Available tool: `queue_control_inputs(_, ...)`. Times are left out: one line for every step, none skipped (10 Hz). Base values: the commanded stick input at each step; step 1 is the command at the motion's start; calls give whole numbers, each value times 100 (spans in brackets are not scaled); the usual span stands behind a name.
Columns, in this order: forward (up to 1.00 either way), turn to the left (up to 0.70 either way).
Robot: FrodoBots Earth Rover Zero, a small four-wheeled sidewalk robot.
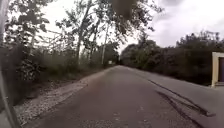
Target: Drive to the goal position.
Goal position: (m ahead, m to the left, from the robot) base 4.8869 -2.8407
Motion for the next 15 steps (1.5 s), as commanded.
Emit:
queue_control_inputs(70,0)
queue_control_inputs(70,0)
queue_control_inputs(70,0)
queue_control_inputs(70,0)
queue_control_inputs(70,0)
queue_control_inputs(70,0)
queue_control_inputs(70,0)
queue_control_inputs(70,0)
queue_control_inputs(70,0)
queue_control_inputs(70,0)
queue_control_inputs(70,0)
queue_control_inputs(70,0)
queue_control_inputs(70,0)
queue_control_inputs(70,0)
queue_control_inputs(70,0)
